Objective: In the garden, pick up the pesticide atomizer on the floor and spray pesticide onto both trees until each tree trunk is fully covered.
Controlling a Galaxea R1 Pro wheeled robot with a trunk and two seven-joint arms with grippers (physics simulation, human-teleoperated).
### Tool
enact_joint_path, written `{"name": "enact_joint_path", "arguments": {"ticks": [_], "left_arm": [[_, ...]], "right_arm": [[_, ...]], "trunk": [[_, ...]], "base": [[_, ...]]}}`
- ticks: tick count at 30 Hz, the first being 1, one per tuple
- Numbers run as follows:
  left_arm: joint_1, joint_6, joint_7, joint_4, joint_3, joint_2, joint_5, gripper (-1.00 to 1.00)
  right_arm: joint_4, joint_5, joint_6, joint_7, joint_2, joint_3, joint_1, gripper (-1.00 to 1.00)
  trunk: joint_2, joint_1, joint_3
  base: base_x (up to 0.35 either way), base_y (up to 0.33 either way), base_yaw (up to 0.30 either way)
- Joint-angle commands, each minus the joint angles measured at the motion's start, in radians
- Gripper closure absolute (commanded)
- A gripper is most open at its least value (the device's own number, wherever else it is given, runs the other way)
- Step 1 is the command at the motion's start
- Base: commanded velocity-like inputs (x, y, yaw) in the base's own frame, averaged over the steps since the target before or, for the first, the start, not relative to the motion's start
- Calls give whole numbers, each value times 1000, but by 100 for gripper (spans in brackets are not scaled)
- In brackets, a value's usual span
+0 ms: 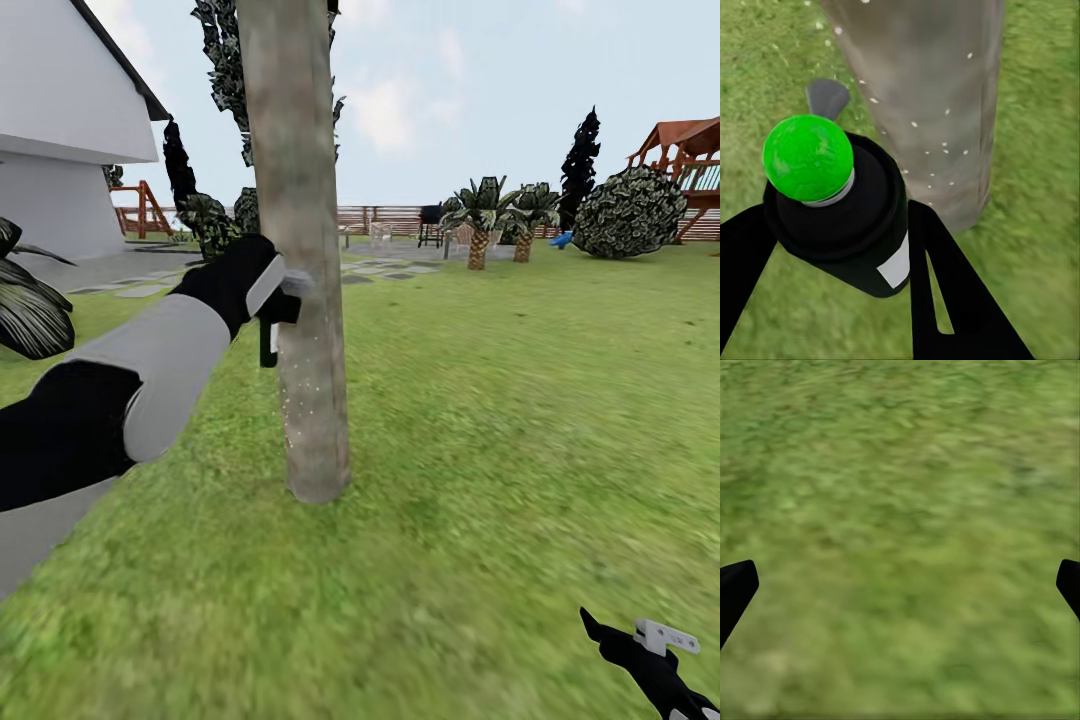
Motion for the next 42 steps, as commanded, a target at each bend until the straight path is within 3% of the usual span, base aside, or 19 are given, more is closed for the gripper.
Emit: {"name": "enact_joint_path", "arguments": {"ticks": [1,6,14,22,27,30,42], "left_arm": [[-10,4,5,8,-4,0,8,100],[-44,4,5,44,-4,0,8,100],[-44,-1,3,181,-6,0,8,100],[-33,-7,-2,243,-4,1,9,100],[48,-15,-7,254,-4,9,10,100],[134,-29,-8,254,-4,12,8,100],[367,-154,-9,253,-6,22,6,100]], "right_arm": [[1,-3,-1,9,0,-7,-1,-100],[1,-3,-1,9,0,-7,-1,-100],[1,-3,-1,9,0,-7,-1,-100],[1,-3,-1,9,0,-7,-1,-100],[1,-3,-1,9,0,-7,-1,-100],[1,-3,-1,9,0,-7,-1,-100],[2,-3,-1,9,0,-7,-1,-100]], "trunk": [[0,0,-1],[0,0,-1],[0,0,-1],[0,0,-1],[0,0,-1],[0,0,-1],[0,0,-1]], "base": [[0,0,0],[0,0,0],[0,0,0],[0,0,0],[0,0,0],[0,0,0],[0,0,0]]}}
